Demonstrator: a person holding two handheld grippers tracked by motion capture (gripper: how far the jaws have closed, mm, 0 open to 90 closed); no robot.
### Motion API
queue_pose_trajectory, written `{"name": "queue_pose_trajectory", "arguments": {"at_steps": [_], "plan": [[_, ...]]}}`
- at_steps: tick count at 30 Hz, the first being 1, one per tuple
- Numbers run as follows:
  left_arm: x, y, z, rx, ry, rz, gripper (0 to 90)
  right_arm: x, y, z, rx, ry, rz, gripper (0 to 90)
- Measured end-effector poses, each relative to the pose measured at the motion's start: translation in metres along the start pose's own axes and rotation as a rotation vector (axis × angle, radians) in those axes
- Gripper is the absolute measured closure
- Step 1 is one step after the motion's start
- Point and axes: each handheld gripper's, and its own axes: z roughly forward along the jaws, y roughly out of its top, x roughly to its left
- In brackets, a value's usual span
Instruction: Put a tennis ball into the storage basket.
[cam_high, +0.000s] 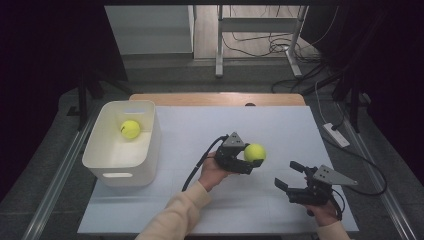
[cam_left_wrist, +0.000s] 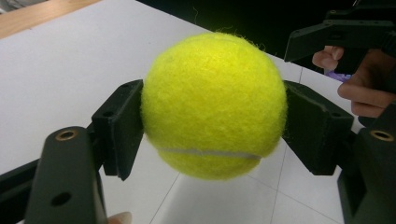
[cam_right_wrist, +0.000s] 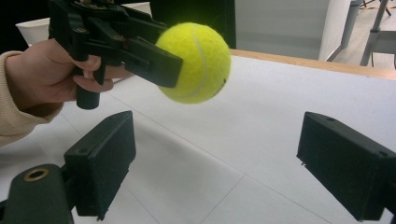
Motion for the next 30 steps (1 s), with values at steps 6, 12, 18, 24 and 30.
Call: {"name": "queue_pose_trajectory", "arguments": {"at_steps": [6, 12, 18, 24, 30], "plan": [[0.001, 0.000, -0.009, -0.015, 0.012, -0.005, 27.4, 0.000, 0.000, 0.001, 0.004, 0.000, -0.001, 11.7], [0.001, 0.001, -0.018, -0.028, 0.022, 0.001, 27.4, 0.001, 0.000, 0.001, 0.006, 0.000, 0.001, 11.7], [0.003, 0.002, -0.029, -0.045, 0.041, 0.002, 27.4, 0.001, -0.001, 0.001, 0.009, -0.002, 0.001, 11.7], [0.003, 0.003, -0.037, -0.060, 0.053, 0.000, 27.4, 0.001, -0.001, 0.002, 0.010, -0.003, 0.003, 11.7], [0.005, 0.004, -0.049, -0.087, 0.061, -0.007, 27.4, 0.002, -0.001, 0.002, 0.016, -0.004, 0.001, 11.7]]}}
